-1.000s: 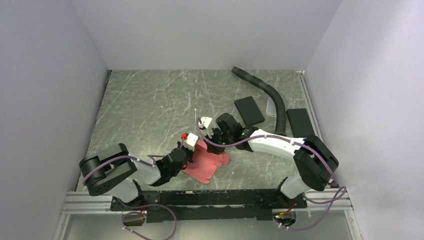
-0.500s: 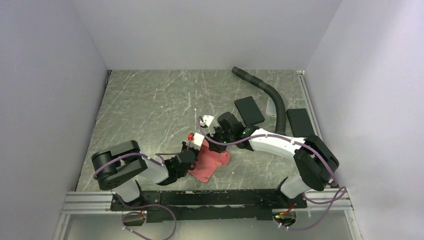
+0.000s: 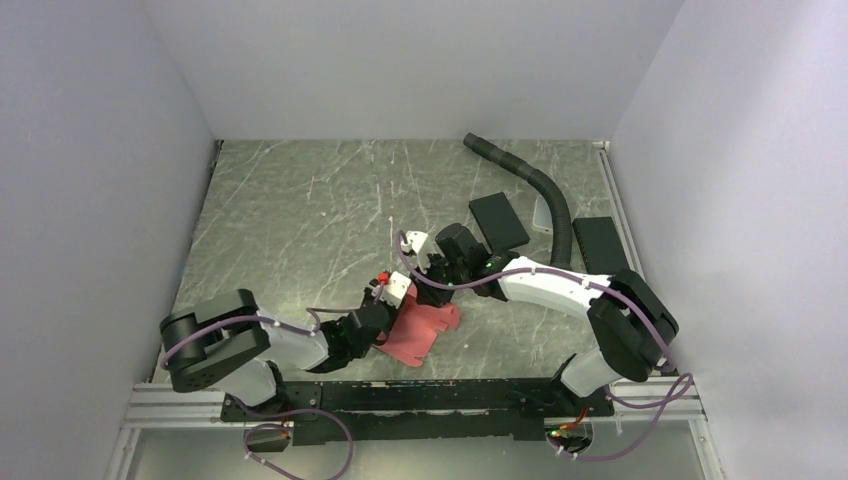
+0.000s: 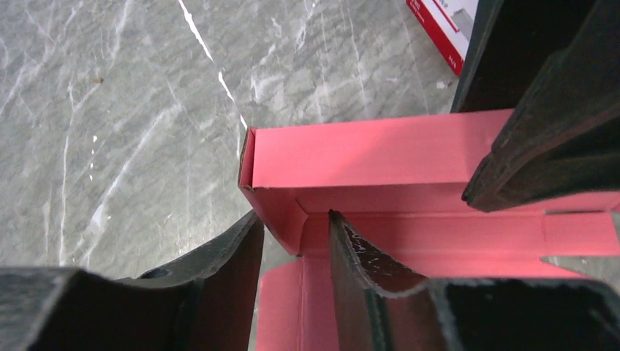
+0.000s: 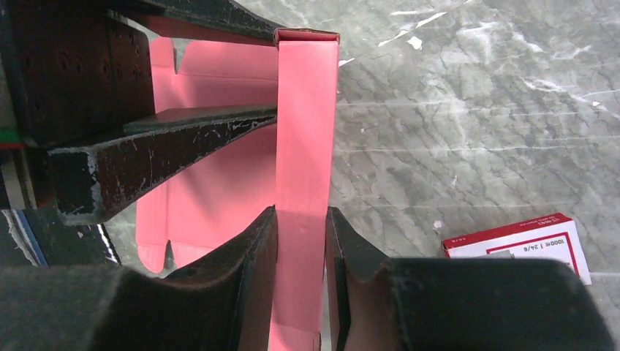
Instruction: Fold the paper box
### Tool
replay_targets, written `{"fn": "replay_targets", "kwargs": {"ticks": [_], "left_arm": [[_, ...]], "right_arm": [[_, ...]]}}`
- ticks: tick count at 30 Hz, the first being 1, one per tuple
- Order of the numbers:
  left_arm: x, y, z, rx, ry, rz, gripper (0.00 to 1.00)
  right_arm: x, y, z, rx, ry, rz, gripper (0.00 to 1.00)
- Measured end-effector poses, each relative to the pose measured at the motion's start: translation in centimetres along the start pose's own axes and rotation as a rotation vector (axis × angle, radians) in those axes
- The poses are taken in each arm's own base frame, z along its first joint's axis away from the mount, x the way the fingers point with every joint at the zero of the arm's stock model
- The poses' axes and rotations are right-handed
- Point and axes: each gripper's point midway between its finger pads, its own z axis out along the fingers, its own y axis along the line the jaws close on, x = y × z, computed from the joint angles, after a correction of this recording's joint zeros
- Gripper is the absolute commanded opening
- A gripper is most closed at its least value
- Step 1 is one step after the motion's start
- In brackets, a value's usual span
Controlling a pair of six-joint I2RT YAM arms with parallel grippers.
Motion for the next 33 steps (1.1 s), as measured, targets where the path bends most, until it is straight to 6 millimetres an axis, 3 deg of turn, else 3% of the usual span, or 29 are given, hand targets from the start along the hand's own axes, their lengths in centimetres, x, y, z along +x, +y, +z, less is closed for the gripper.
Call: {"fn": "replay_targets", "kwargs": {"ticks": [7, 14, 21, 26, 33], "left_arm": [[0.5, 0.3, -1.4, 0.014, 0.049, -0.026, 0.57], [0.5, 0.9, -3.7, 0.024, 0.123, -0.133, 0.68], [-2.9, 1.4, -6.4, 0.047, 0.127, -0.276, 0.75], [-4.1, 2.4, -8.1, 0.045, 0.13, -0.31, 0.82], [-5.9, 3.2, -8.8, 0.048, 0.13, -0.287, 0.85]], "right_arm": [[-0.1, 0.1, 0.0, -0.005, -0.002, -0.002, 0.25], [-0.2, -0.1, -0.2, -0.01, -0.009, 0.004, 0.41], [-1.5, -0.4, -1.6, -0.022, -0.062, 0.008, 0.54], [-1.8, -0.5, -2.0, -0.04, -0.077, 0.019, 0.64], [-2.4, -0.8, -3.6, -0.094, -0.116, 0.023, 0.82]]}}
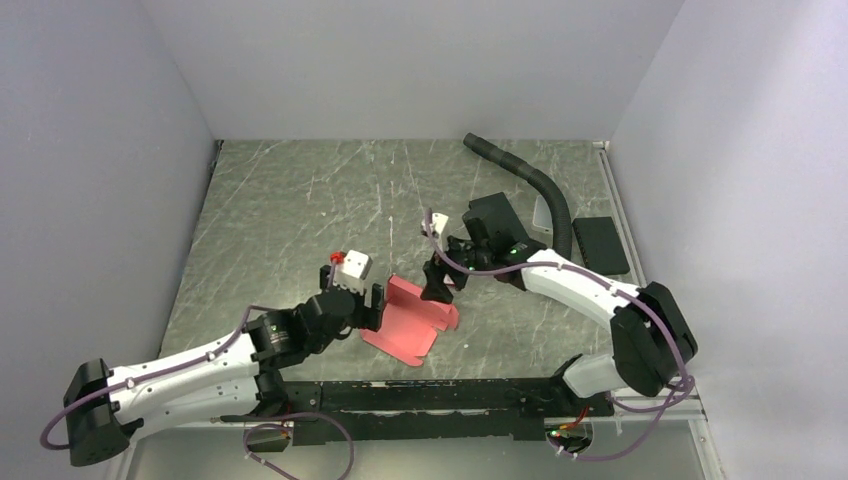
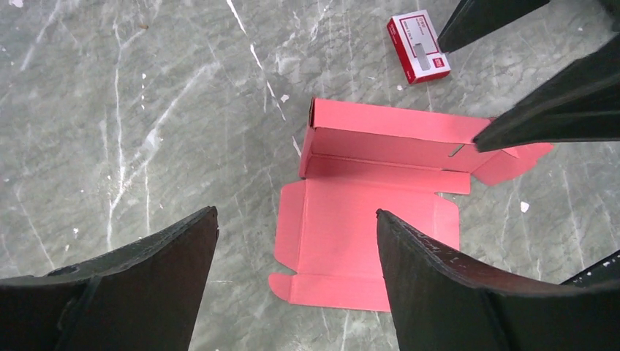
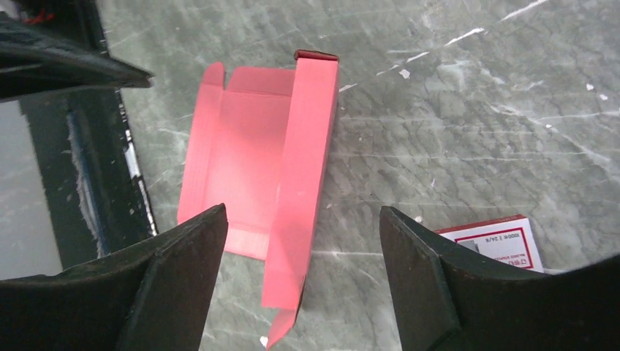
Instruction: Fold the paper box
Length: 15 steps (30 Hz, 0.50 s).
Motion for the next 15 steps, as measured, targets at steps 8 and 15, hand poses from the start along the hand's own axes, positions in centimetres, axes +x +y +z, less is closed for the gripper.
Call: {"fn": "replay_targets", "kwargs": {"ticks": [8, 15], "left_arm": [[1.2, 0.7, 2.8, -0.033, 0.085, 0.093, 0.77], [4.3, 2.8, 6.2, -0.061, 0.098, 0.077, 0.68]], "right_arm": [[-1.8, 0.1, -4.0, -0.09, -0.091, -0.06, 0.82], [-2.6, 0.0, -5.8, -0.109, -0.145, -0.072, 0.82]]}}
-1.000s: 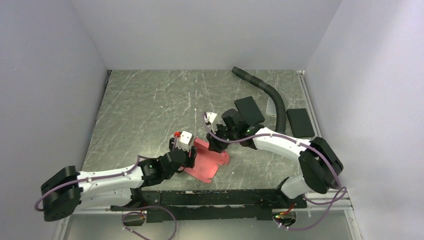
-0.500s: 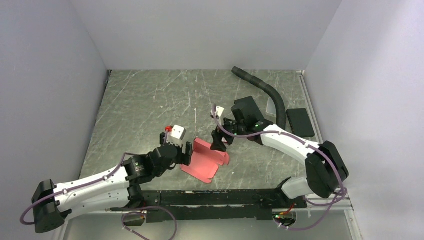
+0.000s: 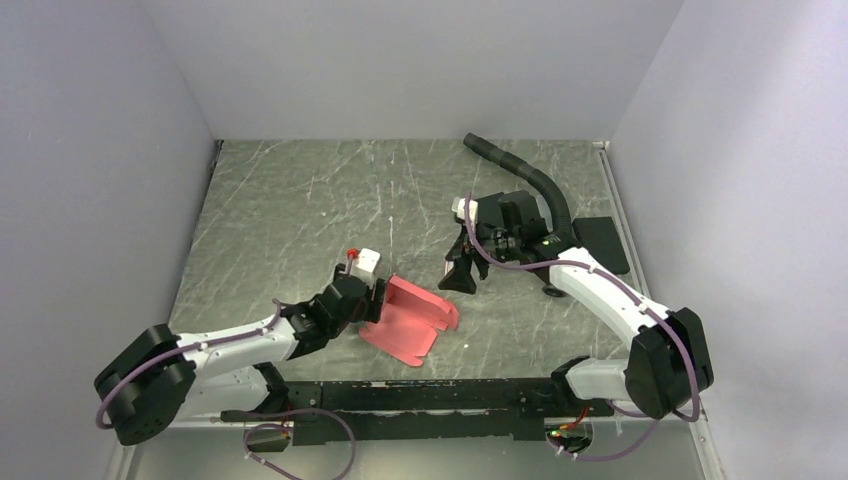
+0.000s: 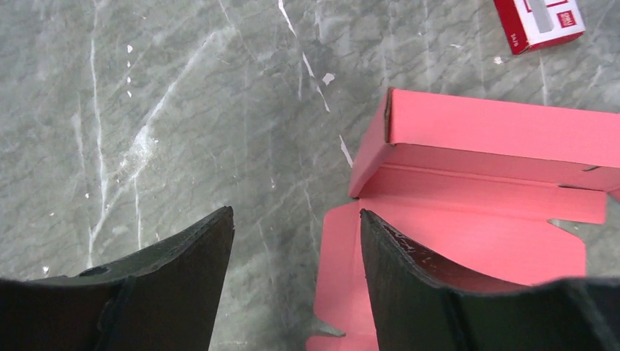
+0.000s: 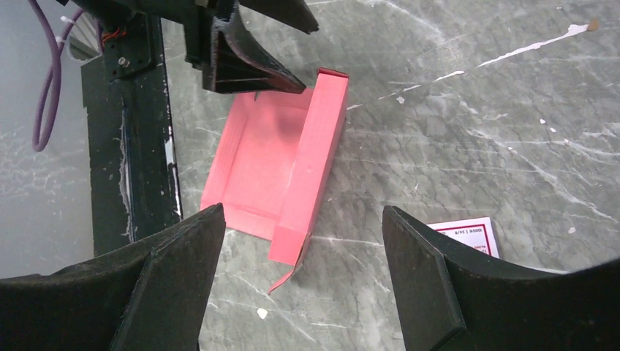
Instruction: Fold the paper box
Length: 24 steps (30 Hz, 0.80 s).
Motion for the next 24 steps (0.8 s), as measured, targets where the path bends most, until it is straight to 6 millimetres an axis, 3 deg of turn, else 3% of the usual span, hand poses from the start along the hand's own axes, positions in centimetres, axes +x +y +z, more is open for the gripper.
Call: {"fn": "replay_targets", "kwargs": {"ticks": [4, 11, 15, 24], "left_arm": [[0.5, 0.1, 1.2, 0.024, -0.026, -0.014, 0.62], [-0.6, -1.3, 2.1, 0.092, -0.104, -0.039, 0.58], [-0.5, -1.7, 2.8, 0.107, -0.115, -0.043, 0.49], [0.6, -1.8, 4.0, 0.098, -0.094, -0.046, 0.13]], "right_arm": [[0.0, 0.2, 0.0, -0.014, -0.002, 0.004, 0.82], [0.0, 0.4, -0.1, -0.023, -0.002, 0.008, 0.82], [0.1, 0.4, 0.0, -0.025, -0.001, 0.01, 0.82], [0.1, 0.4, 0.0, -0.026, 0.0, 0.011, 0.82]]}}
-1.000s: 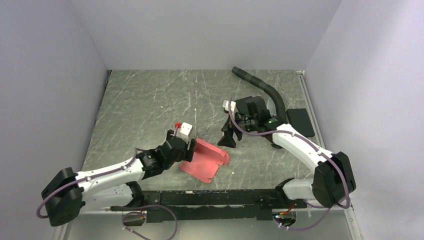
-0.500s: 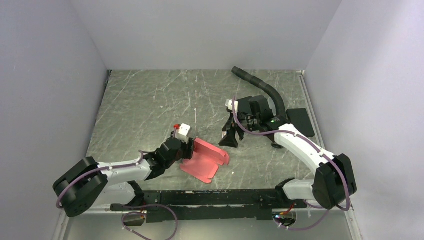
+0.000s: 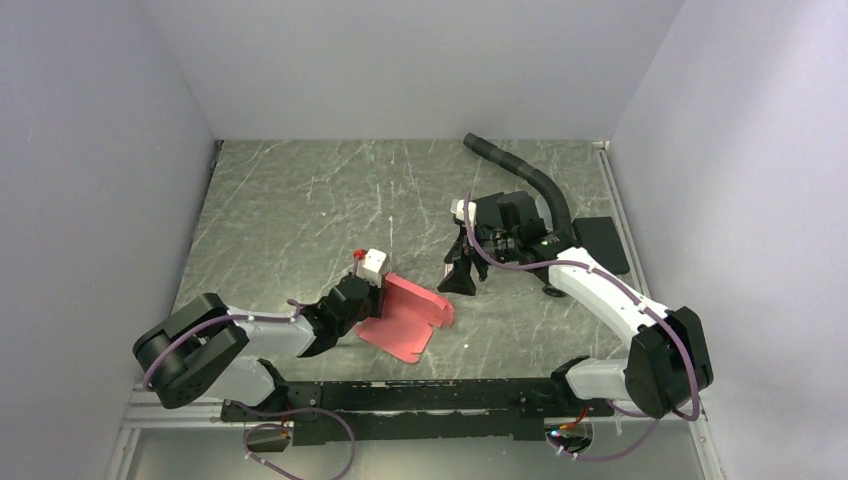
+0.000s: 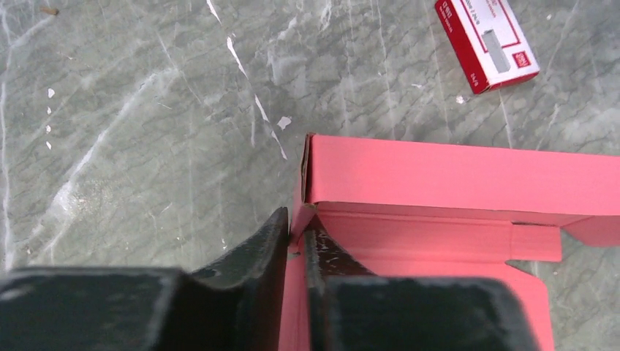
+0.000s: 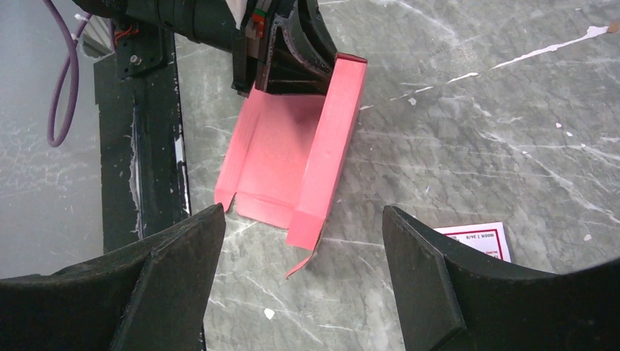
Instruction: Fold the paper box
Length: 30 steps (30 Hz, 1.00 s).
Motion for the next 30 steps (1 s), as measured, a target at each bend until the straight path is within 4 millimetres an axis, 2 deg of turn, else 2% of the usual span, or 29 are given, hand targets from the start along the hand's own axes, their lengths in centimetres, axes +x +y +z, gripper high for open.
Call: {"fn": "replay_targets", "kwargs": {"ticks": [2, 4, 11, 21, 24, 30], "left_arm": [[-0.1, -0.1, 0.1, 0.002, -0.005, -0.005, 0.04], [-0.2, -0.1, 0.1, 0.002, -0.009, -0.014, 0.0], [-0.8, 0.0, -0.7, -0.012, -0.015, -0.068, 0.0], [-3.1, -0.4, -3.8, -0.091, 0.109, -0.281, 0.0], [-2.6, -0.2, -4.8, -0.137, 0.181, -0.343, 0.0], [0.5, 0.6, -6.1, -0.247, 0.33, -0.419, 0.0]], "right_arm": [[0.0, 0.0, 0.0, 0.0, 0.0, 0.0, 0.82], [0.0, 0.0, 0.0, 0.0, 0.0, 0.0, 0.82], [0.1, 0.0, 0.0, 0.001, 0.002, 0.002, 0.82], [1.3, -0.9, -0.2, 0.046, 0.051, -0.018, 0.84], [1.3, -1.2, -0.3, 0.066, 0.057, -0.034, 0.84], [1.2, -2.0, -0.6, 0.109, 0.05, -0.027, 0.79]]}}
